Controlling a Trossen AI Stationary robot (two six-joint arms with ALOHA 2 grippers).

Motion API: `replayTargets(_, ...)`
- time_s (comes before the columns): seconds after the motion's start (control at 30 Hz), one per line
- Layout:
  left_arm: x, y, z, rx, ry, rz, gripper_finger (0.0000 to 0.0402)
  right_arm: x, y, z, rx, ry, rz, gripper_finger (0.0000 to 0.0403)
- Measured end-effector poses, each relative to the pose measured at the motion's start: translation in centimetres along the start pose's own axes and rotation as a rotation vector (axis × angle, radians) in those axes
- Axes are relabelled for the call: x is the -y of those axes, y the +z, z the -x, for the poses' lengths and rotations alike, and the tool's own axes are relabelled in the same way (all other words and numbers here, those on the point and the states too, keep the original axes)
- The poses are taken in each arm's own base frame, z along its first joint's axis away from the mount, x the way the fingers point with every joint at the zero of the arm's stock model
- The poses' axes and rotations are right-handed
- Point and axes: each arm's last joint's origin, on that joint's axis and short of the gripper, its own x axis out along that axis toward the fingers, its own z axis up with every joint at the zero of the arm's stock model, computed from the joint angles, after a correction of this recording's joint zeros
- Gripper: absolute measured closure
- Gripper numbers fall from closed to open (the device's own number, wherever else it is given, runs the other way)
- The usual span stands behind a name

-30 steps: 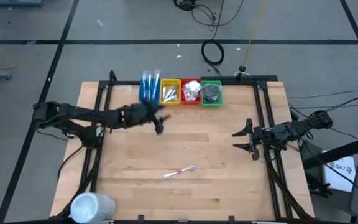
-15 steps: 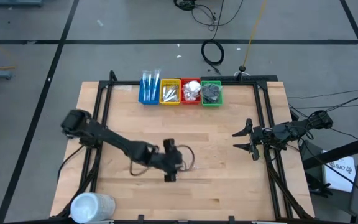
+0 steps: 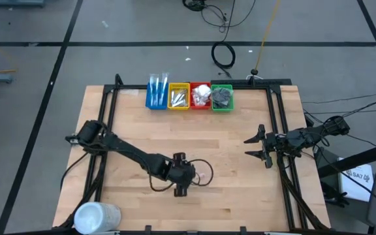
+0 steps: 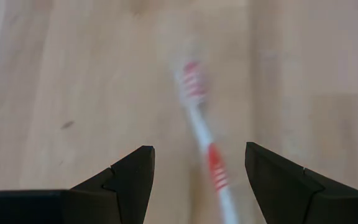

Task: Pick & Place Travel size toiletries
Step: Put the red toothbrush into the blue bin

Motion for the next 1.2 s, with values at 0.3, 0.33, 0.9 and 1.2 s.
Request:
replayTargets(0.3, -0.1, -0.9, -1.8, -0.083, -0.05, 0.053, 0.0158, 0.0, 0.0, 0.0, -0.001, 0.0, 0.0, 0.0193)
replayTargets(0.33, 0.0, -1.0, -2.1, -0.089, -0.061, 0.053, 0.0158, 0.0, 0.0, 0.0, -0.001, 0.0, 0.0, 0.0193)
replayTargets(0.9, -0.8, -2.2, -4.7, -0.143, 0.058, 0.108, 0.0158, 0.0, 0.0, 0.0, -0.002, 0.001, 0.0, 0.0193)
replayTargets(1.2, -1.2, -2.3, -4.7, -0.175, 0.041, 0.123, 0.0229, 0.0, 0.0, 0.0, -0.002, 0.001, 0.0, 0.0193)
